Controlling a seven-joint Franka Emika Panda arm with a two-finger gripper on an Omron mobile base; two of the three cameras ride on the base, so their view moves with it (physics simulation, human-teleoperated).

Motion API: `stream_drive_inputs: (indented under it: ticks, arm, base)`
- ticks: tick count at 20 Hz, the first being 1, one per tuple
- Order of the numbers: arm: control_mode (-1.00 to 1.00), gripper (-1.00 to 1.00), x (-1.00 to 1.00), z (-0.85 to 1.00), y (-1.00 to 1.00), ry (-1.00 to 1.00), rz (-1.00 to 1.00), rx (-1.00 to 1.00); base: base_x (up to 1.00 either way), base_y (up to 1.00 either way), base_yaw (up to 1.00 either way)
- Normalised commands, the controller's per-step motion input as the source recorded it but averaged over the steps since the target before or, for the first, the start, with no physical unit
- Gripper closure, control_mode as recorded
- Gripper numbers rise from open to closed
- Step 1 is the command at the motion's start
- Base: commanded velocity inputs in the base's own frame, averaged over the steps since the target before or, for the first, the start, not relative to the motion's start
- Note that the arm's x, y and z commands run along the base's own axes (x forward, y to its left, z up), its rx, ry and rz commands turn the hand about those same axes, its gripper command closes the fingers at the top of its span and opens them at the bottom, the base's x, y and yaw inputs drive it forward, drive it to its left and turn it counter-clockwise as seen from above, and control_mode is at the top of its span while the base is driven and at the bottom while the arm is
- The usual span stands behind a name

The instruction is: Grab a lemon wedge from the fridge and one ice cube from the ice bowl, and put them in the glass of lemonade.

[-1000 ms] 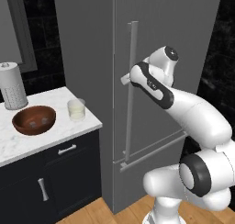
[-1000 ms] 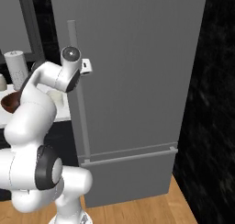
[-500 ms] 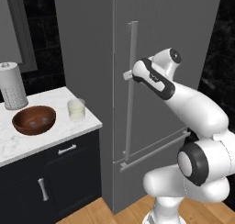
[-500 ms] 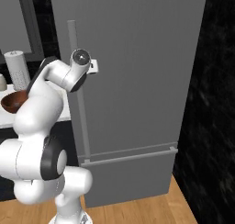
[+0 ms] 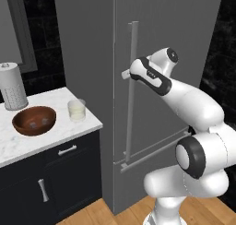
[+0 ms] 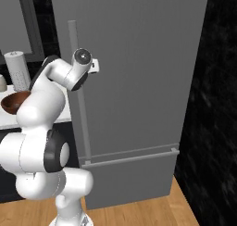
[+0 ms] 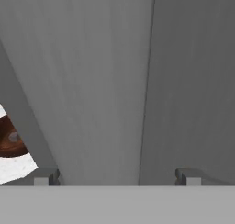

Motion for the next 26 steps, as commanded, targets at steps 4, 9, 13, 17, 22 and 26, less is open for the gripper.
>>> stream_drive_inputs:
  ticks: [4, 9, 13, 17, 22, 26]
  arm:
    - [-1.00, -1.00, 0.04, -0.09, 0.11, 0.00, 0.00, 0.00]
    - [-1.00, -1.00, 0.00, -0.04, 0.09, 0.00, 0.00, 0.00]
    - [-1.00, 1.00, 0.01, -0.01, 0.17, 0.00, 0.00, 0.00]
    - [-1.00, 1.00, 0.00, 0.00, 0.09, 0.00, 0.00, 0.00]
    - [-1.00, 1.00, 0.08, 0.00, 0.01, 0.00, 0.00, 0.00]
    - [-1.00, 1.00, 0.38, 0.00, -0.21, 0.00, 0.00, -0.01]
  base:
    - [0.00, 0.00, 0.00]
    - [0.00, 0.00, 0.00]
    - [0.00, 0.00, 0.00]
    - [0.00, 0.00, 0.00]
    - [0.00, 0.00, 0.00]
    - [0.00, 0.00, 0.00]
